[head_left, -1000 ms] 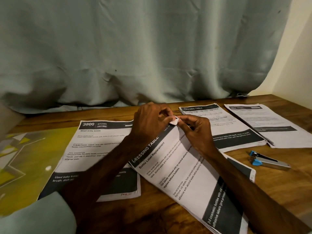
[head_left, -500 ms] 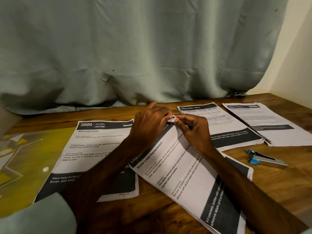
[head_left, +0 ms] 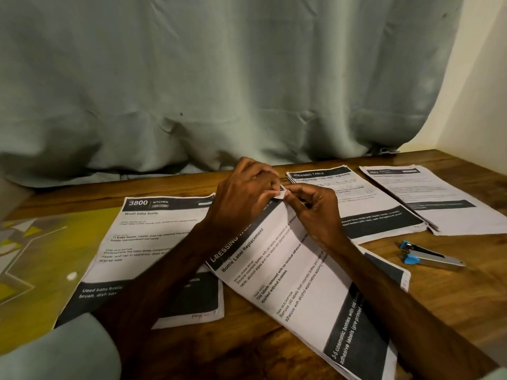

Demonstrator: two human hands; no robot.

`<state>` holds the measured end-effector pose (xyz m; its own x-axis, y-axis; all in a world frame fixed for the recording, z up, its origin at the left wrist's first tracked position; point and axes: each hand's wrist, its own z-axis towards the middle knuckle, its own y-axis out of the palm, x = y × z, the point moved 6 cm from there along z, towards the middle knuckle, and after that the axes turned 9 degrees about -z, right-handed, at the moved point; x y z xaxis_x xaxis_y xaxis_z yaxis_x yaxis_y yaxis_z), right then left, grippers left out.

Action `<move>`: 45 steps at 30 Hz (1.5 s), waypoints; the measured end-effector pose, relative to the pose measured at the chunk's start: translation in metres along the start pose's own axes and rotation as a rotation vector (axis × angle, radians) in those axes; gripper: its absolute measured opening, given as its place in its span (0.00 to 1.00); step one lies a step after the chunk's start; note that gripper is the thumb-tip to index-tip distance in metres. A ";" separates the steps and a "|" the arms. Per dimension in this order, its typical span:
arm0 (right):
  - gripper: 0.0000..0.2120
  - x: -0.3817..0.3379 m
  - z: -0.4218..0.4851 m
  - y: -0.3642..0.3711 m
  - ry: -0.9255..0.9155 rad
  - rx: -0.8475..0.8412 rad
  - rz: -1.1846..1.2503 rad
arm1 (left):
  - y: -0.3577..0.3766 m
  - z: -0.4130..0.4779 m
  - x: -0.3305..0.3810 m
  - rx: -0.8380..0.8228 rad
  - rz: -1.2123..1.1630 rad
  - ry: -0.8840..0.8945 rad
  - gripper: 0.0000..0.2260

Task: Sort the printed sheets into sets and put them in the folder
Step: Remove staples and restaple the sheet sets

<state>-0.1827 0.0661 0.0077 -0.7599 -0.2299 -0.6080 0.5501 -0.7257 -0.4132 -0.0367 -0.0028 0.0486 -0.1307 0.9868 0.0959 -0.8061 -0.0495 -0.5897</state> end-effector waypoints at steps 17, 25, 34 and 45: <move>0.09 0.002 0.002 -0.005 0.016 0.038 -0.030 | -0.008 0.008 -0.008 -0.115 -0.517 -0.301 0.16; 0.08 -0.004 0.000 -0.005 -0.006 0.030 -0.021 | -0.004 0.006 -0.002 -0.014 -0.285 -0.214 0.13; 0.13 -0.010 -0.002 -0.007 -0.070 0.029 0.017 | -0.001 0.002 -0.016 0.058 -0.478 -0.441 0.08; 0.07 0.000 0.005 -0.003 -0.025 -0.134 0.055 | -0.004 0.004 -0.008 0.036 -0.496 -0.394 0.06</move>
<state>-0.1856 0.0651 0.0122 -0.7350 -0.2838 -0.6158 0.6310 -0.6188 -0.4680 -0.0348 -0.0114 0.0527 0.0661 0.7633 0.6426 -0.8435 0.3868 -0.3728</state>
